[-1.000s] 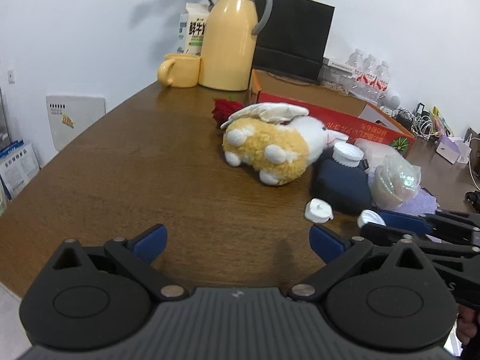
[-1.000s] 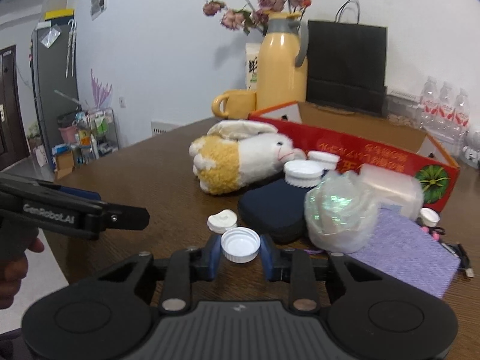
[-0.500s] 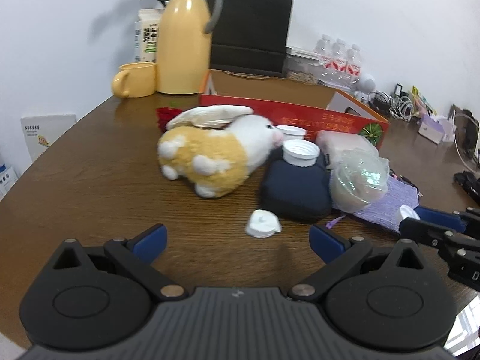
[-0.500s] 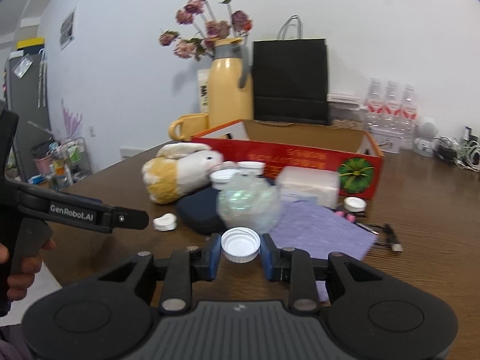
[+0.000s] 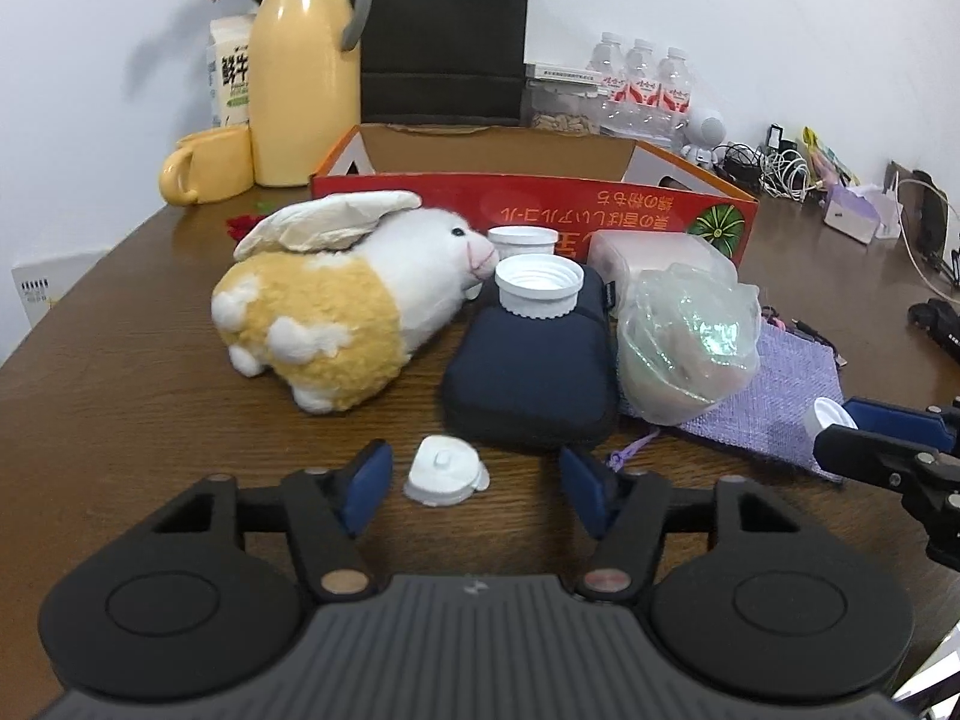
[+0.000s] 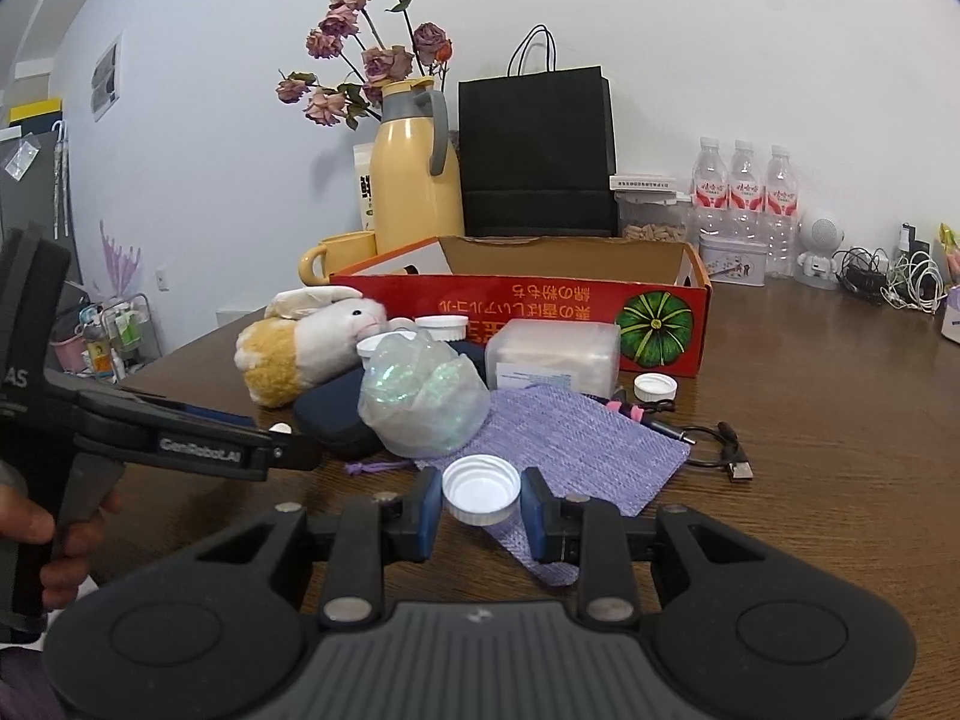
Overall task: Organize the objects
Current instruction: 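Grasp the small white cap with the left gripper while the right grasps the white lid, then carry both caps over the cardboard box and open both grippers to drop them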
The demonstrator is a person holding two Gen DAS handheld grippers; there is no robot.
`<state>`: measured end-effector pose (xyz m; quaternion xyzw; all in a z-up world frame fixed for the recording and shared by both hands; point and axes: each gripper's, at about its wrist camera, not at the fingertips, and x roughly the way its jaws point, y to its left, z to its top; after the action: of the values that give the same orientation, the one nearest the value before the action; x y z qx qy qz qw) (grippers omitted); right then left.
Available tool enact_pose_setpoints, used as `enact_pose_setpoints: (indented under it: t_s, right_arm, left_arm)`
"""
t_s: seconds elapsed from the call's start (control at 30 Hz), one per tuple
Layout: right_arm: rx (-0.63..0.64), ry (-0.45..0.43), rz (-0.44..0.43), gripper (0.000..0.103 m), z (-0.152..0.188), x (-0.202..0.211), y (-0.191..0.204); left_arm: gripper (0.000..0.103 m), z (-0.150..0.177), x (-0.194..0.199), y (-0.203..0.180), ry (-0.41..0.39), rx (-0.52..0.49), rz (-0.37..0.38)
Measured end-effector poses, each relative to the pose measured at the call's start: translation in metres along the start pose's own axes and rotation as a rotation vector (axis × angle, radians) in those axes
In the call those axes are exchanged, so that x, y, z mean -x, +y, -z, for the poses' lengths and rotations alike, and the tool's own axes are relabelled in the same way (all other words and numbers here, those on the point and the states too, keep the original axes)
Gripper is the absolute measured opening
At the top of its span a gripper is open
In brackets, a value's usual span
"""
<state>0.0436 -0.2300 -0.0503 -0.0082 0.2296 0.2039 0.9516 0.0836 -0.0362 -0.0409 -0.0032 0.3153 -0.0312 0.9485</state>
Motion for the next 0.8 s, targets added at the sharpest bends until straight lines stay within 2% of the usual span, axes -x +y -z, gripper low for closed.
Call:
enact_pose_setpoints:
  t_s: [0.03, 0.07, 0.3, 0.47, 0.63, 0.8]
  right_arm:
    - [0.001, 0.001, -0.001, 0.027, 0.0, 0.0, 0.0]
    - [0.0, 0.003, -0.001, 0.027, 0.0, -0.001, -0.001]
    - [0.008, 0.004, -0.007, 0.027, 0.0, -0.003, 0.001]
    - [0.025, -0.009, -0.007, 0.027, -0.005, 0.0, 0.004]
    - [0.051, -0.047, -0.001, 0.027, -0.016, 0.008, 0.005]
    - [0.079, -0.116, 0.019, 0.027, -0.046, 0.004, 0.002]
  left_arm:
    - [0.045, 0.0, 0.0, -0.002, -0.004, -0.009, -0.008]
    - [0.027, 0.0, 0.0, -0.002, -0.008, -0.012, -0.016]
    - [0.026, 0.001, 0.006, 0.006, -0.017, 0.013, 0.008]
    - [0.026, -0.007, 0.022, 0.013, -0.058, 0.025, 0.018]
    - [0.026, -0.03, 0.037, 0.018, -0.141, 0.029, 0.049]
    - [0.026, -0.067, 0.036, 0.016, -0.234, 0.021, 0.058]
